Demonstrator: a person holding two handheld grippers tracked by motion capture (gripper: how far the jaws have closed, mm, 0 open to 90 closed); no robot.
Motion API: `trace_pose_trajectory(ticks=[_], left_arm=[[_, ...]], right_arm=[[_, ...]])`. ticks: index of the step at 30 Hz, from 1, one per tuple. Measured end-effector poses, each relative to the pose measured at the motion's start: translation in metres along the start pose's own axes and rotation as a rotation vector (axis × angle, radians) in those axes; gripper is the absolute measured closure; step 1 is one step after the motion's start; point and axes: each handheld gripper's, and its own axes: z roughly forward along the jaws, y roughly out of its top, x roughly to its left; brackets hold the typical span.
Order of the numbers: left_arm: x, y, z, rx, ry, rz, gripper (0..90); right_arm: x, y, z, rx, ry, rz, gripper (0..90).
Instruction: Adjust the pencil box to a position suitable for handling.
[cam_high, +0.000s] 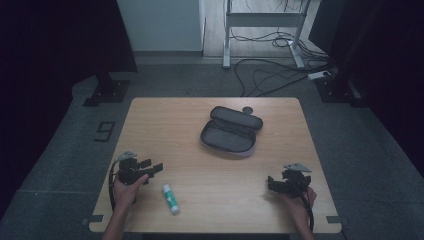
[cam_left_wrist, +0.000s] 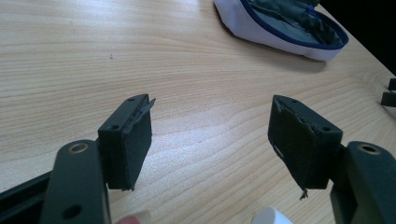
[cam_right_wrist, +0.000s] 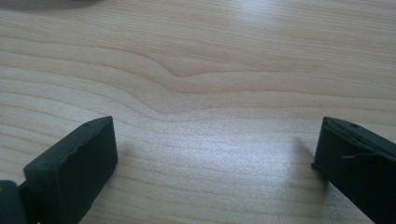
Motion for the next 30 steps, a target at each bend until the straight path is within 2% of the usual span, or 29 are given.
trace_pose_trajectory(ticks=[8,13,17,21,22,25,30], left_arm=[[0.002,0.002,0.001,-0.001,0.003,-0.016,31.3],[-0.004,0.01,0.003,-0.007,0.005,0.004,31.2],[-0.009,0.017,0.01,0.0,0.003,0.015,30.6],[-0.013,0.024,0.017,-0.002,-0.001,0.006,30.1],[-0.017,0.027,0.021,-0.009,-0.008,-0.003,30.2],[-0.024,0.035,0.027,0.003,0.004,0.02,30.1],[-0.035,0.048,0.032,0.006,0.021,0.052,30.2]], right_arm=[[-0.001,0.001,0.001,0.0,-0.005,0.004,0.0],[-0.001,0.003,0.003,0.0,-0.01,0.01,0.0],[-0.001,0.004,0.001,-0.015,-0.009,0.01,10.6],[-0.001,0.008,0.002,-0.016,-0.001,-0.001,13.0],[-0.001,0.013,0.0,-0.046,0.014,-0.002,13.8],[0.0,0.021,-0.004,-0.087,0.05,0.005,15.9],[0.009,0.033,-0.009,-0.132,0.089,-0.011,18.3]])
